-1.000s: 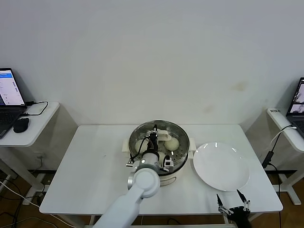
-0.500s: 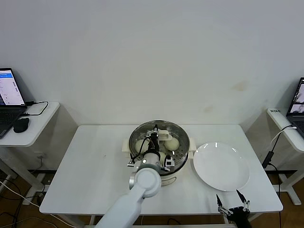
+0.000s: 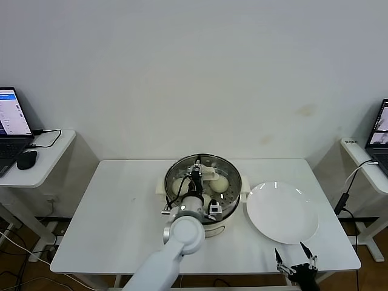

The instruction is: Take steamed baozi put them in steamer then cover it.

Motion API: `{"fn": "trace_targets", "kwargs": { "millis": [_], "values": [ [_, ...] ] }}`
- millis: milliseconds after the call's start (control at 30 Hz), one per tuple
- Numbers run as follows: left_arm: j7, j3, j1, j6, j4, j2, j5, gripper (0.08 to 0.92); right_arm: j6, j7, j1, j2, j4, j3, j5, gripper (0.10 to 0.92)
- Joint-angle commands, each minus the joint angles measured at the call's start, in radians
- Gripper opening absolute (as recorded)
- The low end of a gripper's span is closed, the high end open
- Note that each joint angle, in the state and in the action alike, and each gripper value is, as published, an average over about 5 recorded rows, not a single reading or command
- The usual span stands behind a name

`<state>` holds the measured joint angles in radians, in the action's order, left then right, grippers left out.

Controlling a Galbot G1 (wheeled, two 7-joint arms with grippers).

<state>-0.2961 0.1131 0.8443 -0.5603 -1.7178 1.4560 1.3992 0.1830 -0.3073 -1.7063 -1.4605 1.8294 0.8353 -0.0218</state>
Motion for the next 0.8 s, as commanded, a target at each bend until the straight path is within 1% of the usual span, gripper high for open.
{"fn": "trace_targets", "kwargs": {
  "millis": [33, 167, 300, 400, 467, 500, 567, 667, 733, 767, 800],
  "values": [
    [0.019, -0.008, 0.057, 0.0, -0.118, -0.025, -0.037, 0.428, 0.002, 0.0, -0.002, 0.0, 0.0, -0.001, 0.002, 0.823],
    [0.078, -0.023, 0.136, 0.019, -0.211, -0.067, -0.125, 0.54, 0.002, 0.0, -0.003, 0.002, 0.0, 0.0, 0.0, 0.823],
    [0.146, -0.075, 0.248, 0.051, -0.319, -0.115, -0.281, 0.662, -0.003, -0.001, -0.006, 0.006, 0.004, 0.0, -0.003, 0.823],
    [0.215, -0.114, 0.319, 0.065, -0.411, -0.19, -0.547, 0.746, -0.005, -0.001, -0.007, 0.013, 0.005, -0.003, -0.004, 0.823],
    [0.285, -0.155, 0.368, 0.104, -0.466, -0.24, -0.748, 0.786, -0.005, -0.001, -0.007, 0.016, 0.006, -0.006, -0.004, 0.823],
    [0.328, -0.181, 0.398, 0.145, -0.489, -0.259, -0.848, 0.804, -0.005, -0.001, -0.007, 0.016, 0.006, -0.008, -0.003, 0.823],
    [0.424, -0.238, 0.473, 0.265, -0.523, -0.282, -1.05, 0.817, -0.005, -0.002, -0.009, 0.016, 0.009, -0.013, -0.002, 0.823],
    [0.537, -0.384, 0.619, 0.555, -0.519, -0.278, -1.373, 0.822, 0.005, 0.0, -0.019, 0.022, 0.019, -0.024, -0.006, 0.823],
    [0.564, -0.498, 0.708, 0.715, -0.49, -0.257, -1.495, 0.823, 0.029, 0.006, -0.028, 0.033, 0.031, -0.038, -0.034, 0.823],
    [0.576, -0.539, 0.743, 0.759, -0.478, -0.249, -1.529, 0.823, 0.041, 0.012, -0.034, 0.043, 0.04, -0.048, -0.053, 0.823],
    [0.585, -0.57, 0.776, 0.778, -0.471, -0.245, -1.562, 0.823, 0.051, 0.019, -0.042, 0.055, 0.051, -0.059, -0.073, 0.823]
  ]
}}
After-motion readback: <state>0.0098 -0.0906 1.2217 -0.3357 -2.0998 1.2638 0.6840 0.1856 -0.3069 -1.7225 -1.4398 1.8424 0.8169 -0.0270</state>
